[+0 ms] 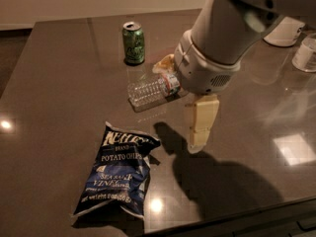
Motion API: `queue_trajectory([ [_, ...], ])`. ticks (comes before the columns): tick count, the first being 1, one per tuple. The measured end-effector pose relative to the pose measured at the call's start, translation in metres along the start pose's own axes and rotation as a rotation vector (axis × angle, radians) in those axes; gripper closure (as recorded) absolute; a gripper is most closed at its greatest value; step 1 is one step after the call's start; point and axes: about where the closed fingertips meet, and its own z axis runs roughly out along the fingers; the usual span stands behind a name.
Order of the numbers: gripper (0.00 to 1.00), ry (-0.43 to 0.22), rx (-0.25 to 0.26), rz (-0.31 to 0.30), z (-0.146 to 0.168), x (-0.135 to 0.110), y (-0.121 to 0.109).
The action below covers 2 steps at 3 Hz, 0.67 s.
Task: Pick blue chip bag
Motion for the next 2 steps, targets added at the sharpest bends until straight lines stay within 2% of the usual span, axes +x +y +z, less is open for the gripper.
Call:
queue_trajectory([
  [1, 0.00, 0.004, -0.070, -0.140, 0.024, -0.024, 0.016],
  [2, 0.00, 0.023, -0.133, -0.228, 0.046, -0.036, 0.028],
])
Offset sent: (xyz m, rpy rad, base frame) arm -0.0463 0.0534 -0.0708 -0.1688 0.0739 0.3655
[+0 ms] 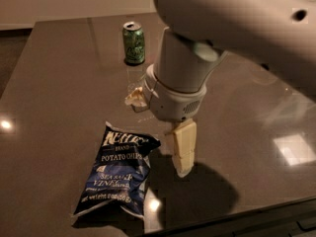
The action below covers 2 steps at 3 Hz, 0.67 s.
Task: Pick blue chip bag
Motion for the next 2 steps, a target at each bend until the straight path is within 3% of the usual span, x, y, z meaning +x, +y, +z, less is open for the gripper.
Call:
queue_trajectory([
  [2, 0.00, 0.041, -0.069, -0.060, 0.039, -0.018, -0.003],
])
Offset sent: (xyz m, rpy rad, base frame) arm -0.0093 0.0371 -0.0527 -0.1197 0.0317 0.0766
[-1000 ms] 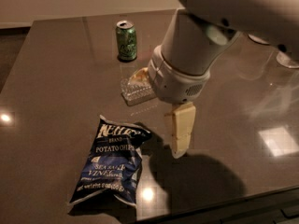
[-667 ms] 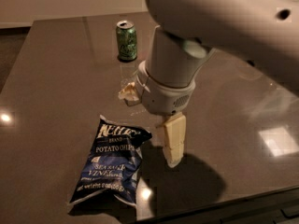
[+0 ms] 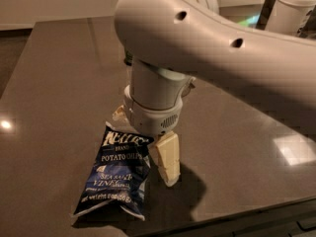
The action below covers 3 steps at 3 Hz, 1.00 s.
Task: Pick blue chip bag
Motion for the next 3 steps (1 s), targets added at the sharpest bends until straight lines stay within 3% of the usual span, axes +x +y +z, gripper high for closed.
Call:
queue_trajectory([
  [1, 0.18, 0.024, -0.014, 0.007, 0.008, -0.004, -0.003],
  [3, 0.65, 0.023, -0.031, 0.030, -0.006, -0.002, -0.001],
])
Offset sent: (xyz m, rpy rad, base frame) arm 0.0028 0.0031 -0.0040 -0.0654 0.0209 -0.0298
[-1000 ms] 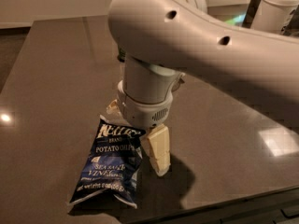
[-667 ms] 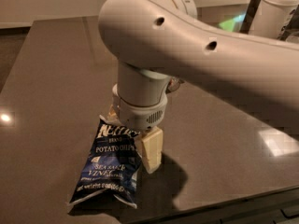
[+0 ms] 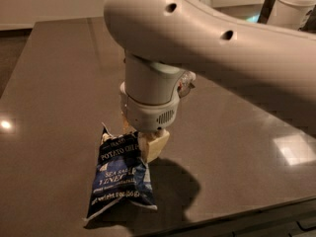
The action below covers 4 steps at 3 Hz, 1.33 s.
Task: Pick blue chip bag
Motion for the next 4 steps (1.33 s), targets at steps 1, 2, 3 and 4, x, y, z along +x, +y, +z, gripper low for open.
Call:
queue_trajectory([
  [1, 0.87, -0.033, -0.007, 0.010, -0.017, 0.004, 0.004],
  [2, 1.00, -0.093, -0.015, 0.027, -0.043, 0.014, 0.006],
  [3, 1.00, -0.155, 0.004, 0.027, -0.077, 0.020, 0.003],
  [4, 1.00, -0.213, 0.061, 0.012, -0.114, 0.019, -0.009],
])
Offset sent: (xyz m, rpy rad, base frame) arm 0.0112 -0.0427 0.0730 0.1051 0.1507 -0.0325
